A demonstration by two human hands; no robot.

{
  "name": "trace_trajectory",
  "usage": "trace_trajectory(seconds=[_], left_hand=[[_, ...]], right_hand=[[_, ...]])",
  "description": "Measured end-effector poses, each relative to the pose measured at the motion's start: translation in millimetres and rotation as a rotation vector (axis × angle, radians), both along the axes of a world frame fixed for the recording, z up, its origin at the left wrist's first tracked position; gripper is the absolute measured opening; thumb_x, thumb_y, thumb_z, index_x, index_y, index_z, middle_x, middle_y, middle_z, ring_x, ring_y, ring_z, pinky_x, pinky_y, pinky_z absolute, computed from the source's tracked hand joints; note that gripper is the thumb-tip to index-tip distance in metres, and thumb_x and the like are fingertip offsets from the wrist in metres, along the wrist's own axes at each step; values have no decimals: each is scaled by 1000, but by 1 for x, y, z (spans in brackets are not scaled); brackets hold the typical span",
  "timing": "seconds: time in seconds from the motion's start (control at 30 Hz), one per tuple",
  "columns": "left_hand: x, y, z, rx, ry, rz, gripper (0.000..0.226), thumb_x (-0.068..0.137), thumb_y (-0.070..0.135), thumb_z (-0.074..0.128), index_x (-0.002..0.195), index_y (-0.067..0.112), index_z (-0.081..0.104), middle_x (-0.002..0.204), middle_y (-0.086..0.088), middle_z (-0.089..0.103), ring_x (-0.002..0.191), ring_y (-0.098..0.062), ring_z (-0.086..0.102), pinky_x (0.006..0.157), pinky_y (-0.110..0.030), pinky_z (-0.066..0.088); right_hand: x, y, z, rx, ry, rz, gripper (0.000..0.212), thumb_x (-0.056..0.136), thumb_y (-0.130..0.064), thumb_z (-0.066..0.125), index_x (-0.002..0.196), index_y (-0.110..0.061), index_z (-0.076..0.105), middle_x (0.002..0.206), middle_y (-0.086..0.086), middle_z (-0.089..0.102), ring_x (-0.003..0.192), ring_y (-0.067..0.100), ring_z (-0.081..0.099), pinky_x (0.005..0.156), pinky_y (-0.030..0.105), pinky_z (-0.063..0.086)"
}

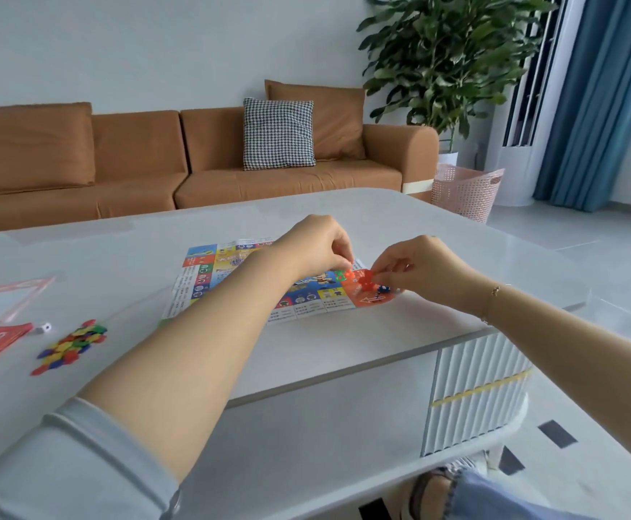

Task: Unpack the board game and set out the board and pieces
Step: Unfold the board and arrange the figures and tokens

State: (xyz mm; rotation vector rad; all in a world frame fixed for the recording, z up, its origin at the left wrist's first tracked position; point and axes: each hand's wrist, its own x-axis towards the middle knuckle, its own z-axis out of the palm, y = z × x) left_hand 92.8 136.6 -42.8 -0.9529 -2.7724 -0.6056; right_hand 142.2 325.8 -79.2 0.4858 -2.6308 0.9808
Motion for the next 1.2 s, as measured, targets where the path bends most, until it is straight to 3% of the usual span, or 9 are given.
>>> trace_trajectory(seconds=[0.23, 0.4, 0.53, 0.6, 0.8, 1.03, 1.2], left_hand=[[-1, 3, -7, -11, -38, -13, 12, 79, 14, 74, 91, 15, 76, 87, 0, 73, 79, -9, 66, 78, -28, 54], [-2, 3, -9, -6, -51, -24, 12, 80, 16, 73, 92, 16, 75, 86, 1, 72, 79, -10, 66, 80, -31, 55], [-2, 6, -10, 11, -49, -47, 12, 80, 14, 72, 92, 15, 76, 88, 0, 71, 80, -11, 66, 81, -32, 55], [-2, 9, -11, 29, -44, -60, 13, 80, 12, 72, 92, 13, 76, 87, -1, 70, 79, -11, 66, 80, -30, 55], [-1, 13, -12, 66, -70, -99, 12, 83, 11, 69, 92, 13, 76, 80, 2, 64, 72, -3, 61, 72, -19, 52], [-2, 15, -14, 128, -139, -127, 10, 81, 11, 71, 90, 14, 76, 80, 3, 66, 74, -8, 66, 79, -30, 56], [-1, 15, -14, 125, -136, -132, 12, 81, 11, 71, 92, 13, 75, 80, 4, 64, 72, -4, 63, 79, -27, 55]], right_hand=[[0, -3, -2, -48, -54, 50, 9, 77, -10, 75, 81, -18, 73, 74, 0, 71, 63, 7, 62, 66, 22, 52], [4, 7, 1, -78, -84, 67, 26, 74, -15, 79, 98, -13, 71, 86, 5, 72, 70, 13, 66, 71, 22, 53], [5, 13, -4, -3, -75, -1, 9, 74, -24, 79, 80, -24, 73, 78, 0, 70, 63, 6, 56, 63, 21, 46], [4, 14, -6, 15, -72, -28, 7, 74, -24, 78, 76, -25, 72, 73, -5, 66, 59, 1, 51, 57, 14, 42], [3, 11, -7, 40, -57, 26, 12, 76, -23, 77, 85, -15, 76, 77, -8, 64, 63, 0, 48, 60, 9, 39], [5, 14, -7, 20, -58, 51, 14, 76, -20, 77, 87, -11, 76, 77, -9, 63, 63, -2, 48, 59, 8, 37], [7, 21, -1, 12, -199, 85, 16, 75, -26, 78, 90, -23, 76, 88, 1, 70, 68, -1, 49, 64, 10, 39]])
